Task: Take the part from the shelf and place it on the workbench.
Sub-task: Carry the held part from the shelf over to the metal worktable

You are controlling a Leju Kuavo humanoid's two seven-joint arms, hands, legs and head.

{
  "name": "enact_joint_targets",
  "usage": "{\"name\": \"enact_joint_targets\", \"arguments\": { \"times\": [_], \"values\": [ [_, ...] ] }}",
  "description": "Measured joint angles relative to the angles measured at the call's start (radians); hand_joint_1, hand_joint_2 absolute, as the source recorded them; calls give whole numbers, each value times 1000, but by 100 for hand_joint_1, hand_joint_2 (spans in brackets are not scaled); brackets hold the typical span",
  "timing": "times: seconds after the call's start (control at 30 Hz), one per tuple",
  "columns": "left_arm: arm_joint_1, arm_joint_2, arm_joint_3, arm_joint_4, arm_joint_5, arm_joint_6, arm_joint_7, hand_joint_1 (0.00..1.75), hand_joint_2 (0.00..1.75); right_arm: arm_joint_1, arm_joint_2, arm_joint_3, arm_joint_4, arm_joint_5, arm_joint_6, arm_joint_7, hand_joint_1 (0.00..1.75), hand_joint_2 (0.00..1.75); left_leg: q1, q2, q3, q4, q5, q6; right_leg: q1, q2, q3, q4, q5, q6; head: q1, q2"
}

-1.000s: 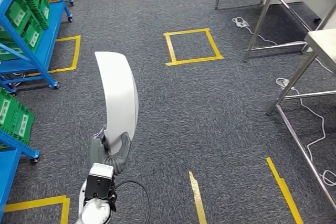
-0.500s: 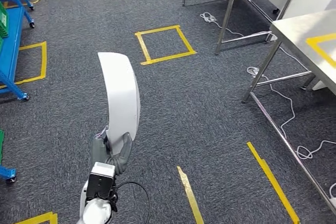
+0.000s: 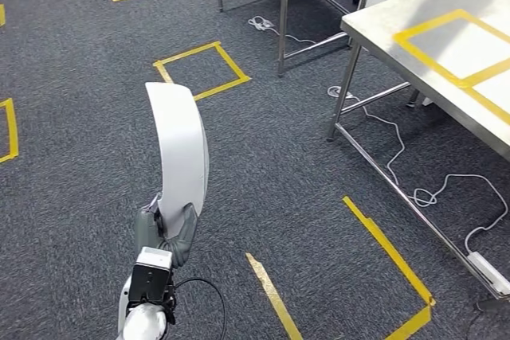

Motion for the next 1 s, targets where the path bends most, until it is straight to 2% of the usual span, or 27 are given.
{"name": "enact_joint_targets", "arguments": {
  "times": [0.07, 0.1, 0.13, 0.2, 0.23, 0.33, 0.37, 0.43, 0.6, 0.7, 0.73, 0.8, 0.83, 0.9, 0.93, 0.97, 1.0],
  "values": [
    [0, 0, 0, 0, -1, 1, 0, 175, 175, -1, 0, 0, 0, 0, 0, 0, 0, 0, 1, -40, 54, -127, 57, 11, 0, 23, -3, 4, -2, 5, 1, 0],
    [0, 1, 0, -1, -1, 2, 0, 175, 175, -2, 0, 0, 0, 1, 0, 0, 0, 0, 1, -57, 69, -165, 68, 14, -2, 32, -7, 6, -1, 10, 2, 0],
    [0, 1, 0, -1, -2, 3, 1, 175, 175, -2, 0, 0, 0, 1, -1, 0, 0, 0, 0, -67, 72, -178, 66, 17, -4, 39, -12, 7, 0, 16, 3, 0],
    [0, -1, 0, -1, -2, 4, 1, 175, 175, 2, 0, 0, 0, 2, -2, 0, 0, 0, 0, -57, 72, -187, 68, 21, -8, 48, -21, 7, 1, 30, 2, 0],
    [-1, -2, 0, -2, -2, 5, 1, 175, 175, 4, 0, 0, 0, 3, -6, 0, 0, 0, 0, -52, 73, -191, 68, 23, -7, 39, -20, 9, -2, 34, 6, 0],
    [0, -4, 1, -2, -2, 8, 2, 175, 175, 4, -1, 0, 0, 7, -21, 6, 0, 0, 0, -42, 75, -192, 65, 16, -2, 7, -12, 2, 2, 20, 19, 0],
    [0, -4, 1, -2, -2, 9, 3, 175, 175, 5, -1, 0, 0, 7, -24, 10, 0, 0, -1, -41, 75, -189, 64, 15, -3, 8, -10, -4, 6, 16, 19, 0],
    [0, -4, 2, -2, -1, 9, 6, 175, 175, 6, -1, -1, 0, 8, -29, 18, 0, 0, -3, -38, 74, -187, 65, 18, -5, 8, -10, -4, 7, 22, 16, 0],
    [-3, -4, 3, -2, 2, -4, 14, 175, 175, 4, -1, -4, 0, 6, -34, 21, 0, 0, -6, -39, 74, -186, 65, 21, -8, 7, -10, -5, 8, 28, 16, 0],
    [-15, -5, 4, -2, 3, -17, 16, 175, 175, 3, 2, -8, 0, 0, -34, 21, 0, 0, -10, -35, 78, -193, 68, 37, -11, 11, -7, -18, 14, 48, 15, 0],
    [-19, -6, 4, -2, 2, -21, 16, 175, 175, 3, 4, -9, 0, -1, -33, 21, 0, 0, -8, -31, 84, -205, 73, 44, -11, 5, -9, -19, 13, 53, 15, 0],
    [-27, -10, 3, 1, 2, -26, 16, 175, 175, 1, 4, -12, 0, -3, -32, 23, 0, 0, 0, -21, 98, -233, 85, 51, -9, -18, -39, 33, -16, 55, 17, 0],
    [-30, -12, 2, 3, 3, -27, 16, 175, 175, 0, 4, -12, 0, -3, -31, 24, 0, 0, 2, -15, 103, -240, 85, 52, -10, -35, -71, 91, -42, 55, 18, 0],
    [-33, -12, 2, 9, 6, -28, 16, 175, 175, -1, 4, -13, 0, -4, -30, 24, 0, 0, 4, -6, 106, -241, 78, 47, -17, -50, -143, 220, -87, 63, 18, 0],
    [-33, -12, 2, 13, 7, -29, 16, 175, 175, 0, 4, -13, 0, -4, -30, 24, 0, 0, 7, -2, 109, -240, 73, 42, -22, -53, -164, 253, -89, 68, 18, 0],
    [-33, -12, 2, 16, 7, -29, 16, 175, 175, 1, 3, -14, 0, -4, -29, 24, 0, 0, 12, 1, 114, -238, 68, 35, -27, -56, -163, 246, -71, 73, 18, 0],
    [-33, -12, 1, 19, 8, -29, 16, 175, 175, 3, 3, -15, 0, -3, -28, 24, 0, 0, 18, 3, 121, -236, 61, 25, -32, -59, -141, 201, -38, 80, 18, 0]
  ]
}}
